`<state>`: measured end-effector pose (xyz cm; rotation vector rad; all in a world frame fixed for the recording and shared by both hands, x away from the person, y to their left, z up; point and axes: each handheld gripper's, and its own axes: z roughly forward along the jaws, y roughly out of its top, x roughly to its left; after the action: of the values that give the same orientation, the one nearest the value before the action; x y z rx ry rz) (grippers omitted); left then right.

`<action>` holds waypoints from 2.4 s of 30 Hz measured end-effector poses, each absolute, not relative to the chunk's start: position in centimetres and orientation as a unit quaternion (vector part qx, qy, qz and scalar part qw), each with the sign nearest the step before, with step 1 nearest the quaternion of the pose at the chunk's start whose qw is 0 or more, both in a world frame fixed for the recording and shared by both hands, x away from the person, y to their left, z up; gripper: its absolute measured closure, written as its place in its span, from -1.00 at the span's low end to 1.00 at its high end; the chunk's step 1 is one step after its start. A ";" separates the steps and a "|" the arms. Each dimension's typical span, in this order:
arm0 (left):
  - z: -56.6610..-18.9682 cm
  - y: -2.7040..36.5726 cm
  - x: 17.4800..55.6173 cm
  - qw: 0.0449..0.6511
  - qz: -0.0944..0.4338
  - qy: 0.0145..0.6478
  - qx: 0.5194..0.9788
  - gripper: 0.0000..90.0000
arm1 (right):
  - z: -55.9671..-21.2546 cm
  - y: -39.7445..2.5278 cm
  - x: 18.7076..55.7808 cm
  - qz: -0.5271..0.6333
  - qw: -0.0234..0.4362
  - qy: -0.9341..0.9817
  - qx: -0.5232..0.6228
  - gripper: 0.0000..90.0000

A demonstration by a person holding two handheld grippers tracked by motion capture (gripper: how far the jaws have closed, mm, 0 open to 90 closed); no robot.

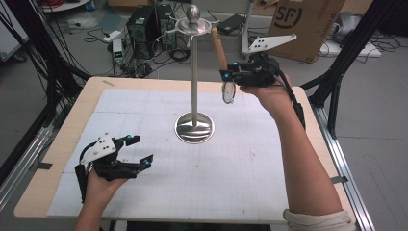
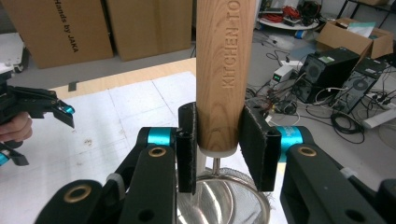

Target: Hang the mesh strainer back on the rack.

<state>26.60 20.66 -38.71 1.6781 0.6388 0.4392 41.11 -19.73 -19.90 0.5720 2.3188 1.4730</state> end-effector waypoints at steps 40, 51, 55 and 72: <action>-38.5 20.4 26.4 0.604 0.188 0.271 0.726 -0.61 | -22.4 -21.3 37.8 0.518 0.179 0.815 0.190 0.02; -38.6 20.1 26.4 0.601 0.186 0.268 0.729 -0.61 | -24.1 -23.1 35.8 0.531 0.185 0.803 0.196 -0.11; -38.7 20.1 26.4 0.601 0.185 0.269 0.729 -0.61 | -25.0 -23.9 35.4 0.534 0.188 0.799 0.203 -0.13; -38.8 19.9 26.4 0.599 0.184 0.268 0.732 -0.61 | -28.5 -25.7 33.6 0.532 0.184 0.798 0.215 -0.20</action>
<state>26.44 19.88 -38.78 1.6977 0.6218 0.4275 33.61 -25.70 -28.54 0.6054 2.2503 1.4999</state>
